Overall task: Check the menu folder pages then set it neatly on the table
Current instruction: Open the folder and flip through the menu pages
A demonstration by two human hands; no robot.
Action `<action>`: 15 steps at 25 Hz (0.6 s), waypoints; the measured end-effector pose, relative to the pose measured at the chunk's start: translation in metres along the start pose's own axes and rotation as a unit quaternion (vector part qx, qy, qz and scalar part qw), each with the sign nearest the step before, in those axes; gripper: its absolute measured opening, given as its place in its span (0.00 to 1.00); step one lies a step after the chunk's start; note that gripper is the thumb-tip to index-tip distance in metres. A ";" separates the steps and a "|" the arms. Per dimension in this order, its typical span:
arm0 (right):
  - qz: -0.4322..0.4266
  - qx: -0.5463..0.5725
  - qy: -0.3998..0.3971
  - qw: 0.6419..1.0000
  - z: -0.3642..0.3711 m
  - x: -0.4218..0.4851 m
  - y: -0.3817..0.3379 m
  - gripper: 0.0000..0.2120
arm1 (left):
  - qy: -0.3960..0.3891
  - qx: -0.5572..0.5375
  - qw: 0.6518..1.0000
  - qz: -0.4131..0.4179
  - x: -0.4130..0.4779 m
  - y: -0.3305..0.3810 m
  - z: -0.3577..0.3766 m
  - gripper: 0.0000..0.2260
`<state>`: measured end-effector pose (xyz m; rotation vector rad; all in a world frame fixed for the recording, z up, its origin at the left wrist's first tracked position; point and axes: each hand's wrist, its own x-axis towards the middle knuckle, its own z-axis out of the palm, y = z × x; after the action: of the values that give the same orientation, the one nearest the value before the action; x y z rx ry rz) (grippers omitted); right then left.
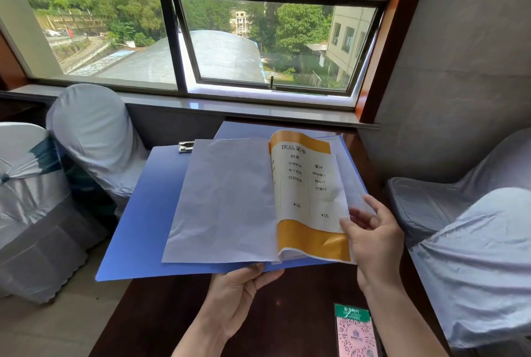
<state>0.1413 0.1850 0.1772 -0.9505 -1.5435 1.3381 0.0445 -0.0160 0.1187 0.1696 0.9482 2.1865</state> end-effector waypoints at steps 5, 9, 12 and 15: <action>0.137 0.223 -0.093 0.961 -0.008 -0.004 -0.021 0.14 | -0.018 0.005 1.000 -0.004 0.000 -0.001 0.001 0.21; 0.125 0.319 -0.330 0.880 0.004 -0.023 -0.039 0.38 | -0.029 0.008 0.999 -0.017 0.001 -0.006 0.006 0.21; 0.079 0.195 -0.389 0.897 0.025 -0.040 -0.042 0.43 | -0.038 0.019 0.999 -0.020 0.000 -0.009 0.009 0.22; 0.078 0.148 -0.412 0.896 0.039 -0.051 -0.033 0.45 | -0.051 0.029 0.998 -0.014 -0.002 -0.007 0.008 0.21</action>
<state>0.1219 0.1197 0.2009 -0.3031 -1.7932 2.1966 0.0531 -0.0094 0.1205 0.2923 0.9520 2.1043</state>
